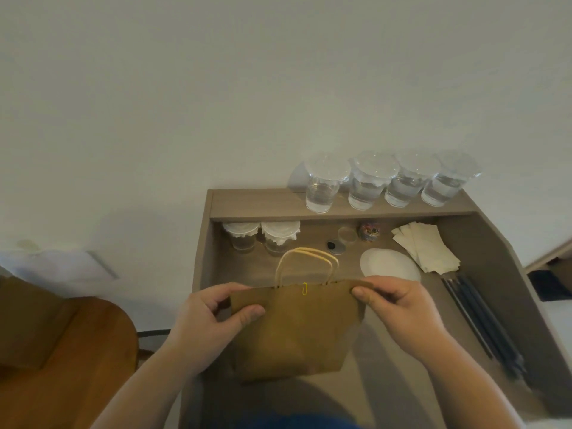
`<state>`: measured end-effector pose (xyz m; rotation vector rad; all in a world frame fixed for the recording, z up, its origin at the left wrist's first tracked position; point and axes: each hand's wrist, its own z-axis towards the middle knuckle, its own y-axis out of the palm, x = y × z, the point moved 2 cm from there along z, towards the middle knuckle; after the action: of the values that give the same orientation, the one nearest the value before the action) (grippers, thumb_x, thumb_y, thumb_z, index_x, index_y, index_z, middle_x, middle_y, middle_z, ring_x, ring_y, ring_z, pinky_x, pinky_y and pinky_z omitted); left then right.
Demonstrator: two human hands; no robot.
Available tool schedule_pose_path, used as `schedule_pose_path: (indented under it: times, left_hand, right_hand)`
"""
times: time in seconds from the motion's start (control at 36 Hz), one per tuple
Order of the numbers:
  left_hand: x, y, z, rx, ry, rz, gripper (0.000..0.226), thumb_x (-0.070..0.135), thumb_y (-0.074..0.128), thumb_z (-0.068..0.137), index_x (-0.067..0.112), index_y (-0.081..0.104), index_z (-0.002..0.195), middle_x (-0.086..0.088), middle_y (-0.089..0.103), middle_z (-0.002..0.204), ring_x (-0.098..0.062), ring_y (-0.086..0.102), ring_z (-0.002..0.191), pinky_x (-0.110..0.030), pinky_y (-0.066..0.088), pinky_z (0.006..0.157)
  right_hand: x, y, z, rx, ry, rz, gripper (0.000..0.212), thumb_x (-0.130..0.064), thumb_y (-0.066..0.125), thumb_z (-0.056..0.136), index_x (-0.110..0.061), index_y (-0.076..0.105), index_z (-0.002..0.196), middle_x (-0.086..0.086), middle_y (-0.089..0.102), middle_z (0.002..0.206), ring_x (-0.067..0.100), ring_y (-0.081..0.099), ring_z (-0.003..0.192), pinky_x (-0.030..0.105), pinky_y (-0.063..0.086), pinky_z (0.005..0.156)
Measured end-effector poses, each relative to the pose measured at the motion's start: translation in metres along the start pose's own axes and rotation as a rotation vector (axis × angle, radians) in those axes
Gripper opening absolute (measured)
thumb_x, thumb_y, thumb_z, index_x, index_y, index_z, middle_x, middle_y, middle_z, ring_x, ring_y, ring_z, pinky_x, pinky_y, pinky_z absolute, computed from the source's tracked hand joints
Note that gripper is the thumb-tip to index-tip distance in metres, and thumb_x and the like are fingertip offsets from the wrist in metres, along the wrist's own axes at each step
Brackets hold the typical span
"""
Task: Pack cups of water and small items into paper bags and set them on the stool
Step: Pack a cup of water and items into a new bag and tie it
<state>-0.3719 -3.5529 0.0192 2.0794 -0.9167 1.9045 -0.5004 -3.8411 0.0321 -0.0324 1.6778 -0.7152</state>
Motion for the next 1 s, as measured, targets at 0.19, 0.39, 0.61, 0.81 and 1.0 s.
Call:
schedule_pose_path:
  times: [0.19,0.39,0.61,0.81,1.0]
  left_hand:
    - [-0.013,0.010,-0.001,0.009,-0.099,-0.032,0.029,0.047,0.070,0.078,0.033,0.078,0.102,0.020,0.076,0.100,-0.009,0.071,0.095,-0.032,0.062,0.081]
    - [-0.009,0.019,-0.008,0.058,-0.097,-0.021,0.010,0.035,0.068,0.089,0.043,0.068,0.096,0.039,0.068,0.089,0.000,0.067,0.091,-0.013,0.053,0.067]
    - [0.010,0.038,-0.032,0.139,-0.040,0.068,0.017,0.041,0.066,0.081,0.046,0.076,0.094,0.025,0.077,0.092,0.004,0.071,0.094,-0.019,0.060,0.079]
    - [0.025,0.085,-0.056,0.253,-0.009,0.103,0.032,0.028,0.073,0.086,0.059,0.077,0.096,0.018,0.080,0.091,0.001,0.074,0.090,-0.011,0.055,0.077]
    - [0.036,0.112,-0.070,0.282,0.012,0.364,0.016,0.032,0.081,0.086,0.048,0.080,0.091,0.025,0.077,0.084,0.003,0.073,0.081,-0.006,0.049,0.069]
  right_hand:
    - [0.008,-0.001,-0.009,0.038,0.033,0.022,0.019,-0.019,0.076,0.092,-0.030,0.083,0.106,-0.015,0.081,0.099,0.007,0.074,0.100,0.036,0.057,0.095]
    - [0.013,-0.001,-0.011,0.042,0.002,0.035,0.019,-0.022,0.076,0.089,-0.029,0.083,0.106,-0.013,0.081,0.099,0.011,0.075,0.099,0.043,0.058,0.095]
    - [0.020,-0.025,-0.005,-0.025,-0.129,0.021,0.022,-0.041,0.073,0.082,-0.035,0.084,0.100,-0.011,0.080,0.095,0.016,0.075,0.098,0.040,0.060,0.091]
    - [0.028,-0.064,0.012,-0.212,-0.265,0.037,0.030,-0.029,0.073,0.080,-0.047,0.080,0.103,-0.020,0.080,0.096,0.005,0.075,0.099,0.020,0.056,0.091]
    - [0.031,-0.095,0.024,-0.389,-0.376,-0.054,0.025,-0.057,0.067,0.093,-0.045,0.079,0.111,-0.023,0.078,0.097,0.007,0.075,0.096,0.021,0.058,0.085]
